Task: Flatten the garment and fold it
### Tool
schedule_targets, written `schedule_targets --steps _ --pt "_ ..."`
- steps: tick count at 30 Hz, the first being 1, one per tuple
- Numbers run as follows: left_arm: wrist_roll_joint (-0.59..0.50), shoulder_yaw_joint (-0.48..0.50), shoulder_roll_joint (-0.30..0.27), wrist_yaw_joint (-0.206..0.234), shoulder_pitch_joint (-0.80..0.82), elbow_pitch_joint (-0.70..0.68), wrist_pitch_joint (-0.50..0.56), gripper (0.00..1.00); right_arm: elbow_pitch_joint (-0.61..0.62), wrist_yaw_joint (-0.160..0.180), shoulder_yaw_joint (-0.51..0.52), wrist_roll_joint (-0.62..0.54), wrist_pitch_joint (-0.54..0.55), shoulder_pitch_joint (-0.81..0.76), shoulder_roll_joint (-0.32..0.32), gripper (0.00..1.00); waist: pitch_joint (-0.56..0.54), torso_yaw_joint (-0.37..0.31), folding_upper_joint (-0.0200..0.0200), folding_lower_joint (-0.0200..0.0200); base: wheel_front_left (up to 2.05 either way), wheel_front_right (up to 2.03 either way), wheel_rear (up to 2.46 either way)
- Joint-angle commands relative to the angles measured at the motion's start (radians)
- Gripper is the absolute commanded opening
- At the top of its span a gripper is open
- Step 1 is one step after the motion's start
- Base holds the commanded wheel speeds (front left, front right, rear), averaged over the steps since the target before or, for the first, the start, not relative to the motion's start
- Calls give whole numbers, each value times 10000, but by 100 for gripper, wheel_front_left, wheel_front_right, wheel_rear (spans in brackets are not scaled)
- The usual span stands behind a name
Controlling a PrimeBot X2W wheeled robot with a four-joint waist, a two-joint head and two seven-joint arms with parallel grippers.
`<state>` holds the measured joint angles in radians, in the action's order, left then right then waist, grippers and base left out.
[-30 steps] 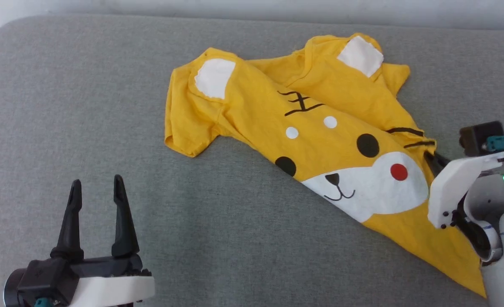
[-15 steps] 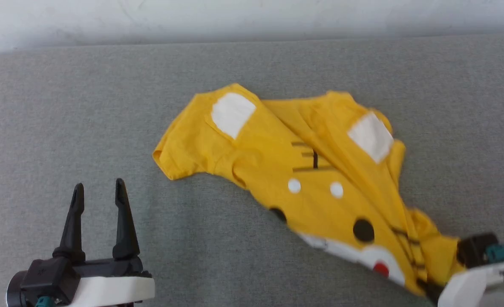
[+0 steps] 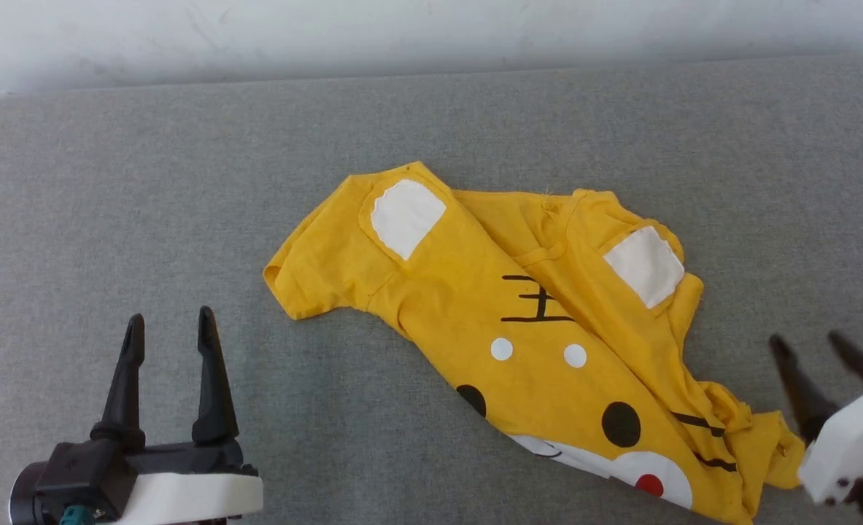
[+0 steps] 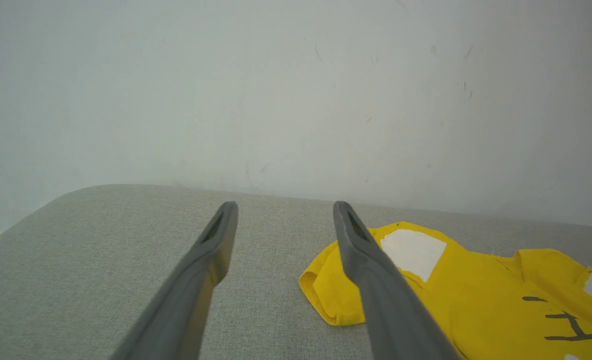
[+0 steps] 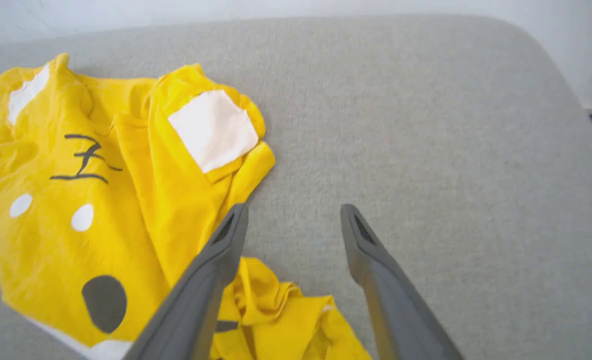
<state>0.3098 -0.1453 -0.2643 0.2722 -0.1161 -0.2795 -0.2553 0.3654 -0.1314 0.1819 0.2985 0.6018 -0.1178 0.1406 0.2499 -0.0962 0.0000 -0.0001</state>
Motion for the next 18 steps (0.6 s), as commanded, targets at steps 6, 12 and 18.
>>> schedule_targets --steps 6,12,18 --pt "6 -50 -129 -76 259 -146 76 100 -1021 7 20 -741 -581 1292 -23 100 425 196 0 1 0 0 0" --pt "-44 -76 -134 -46 563 -205 93 100 -2493 7 -380 -930 -785 2202 110 100 815 472 0 1 0 0 0" --pt "-42 -75 -136 -24 715 -223 90 100 -3612 7 -665 -960 -1065 2811 186 100 1080 724 0 1 0 0 0"
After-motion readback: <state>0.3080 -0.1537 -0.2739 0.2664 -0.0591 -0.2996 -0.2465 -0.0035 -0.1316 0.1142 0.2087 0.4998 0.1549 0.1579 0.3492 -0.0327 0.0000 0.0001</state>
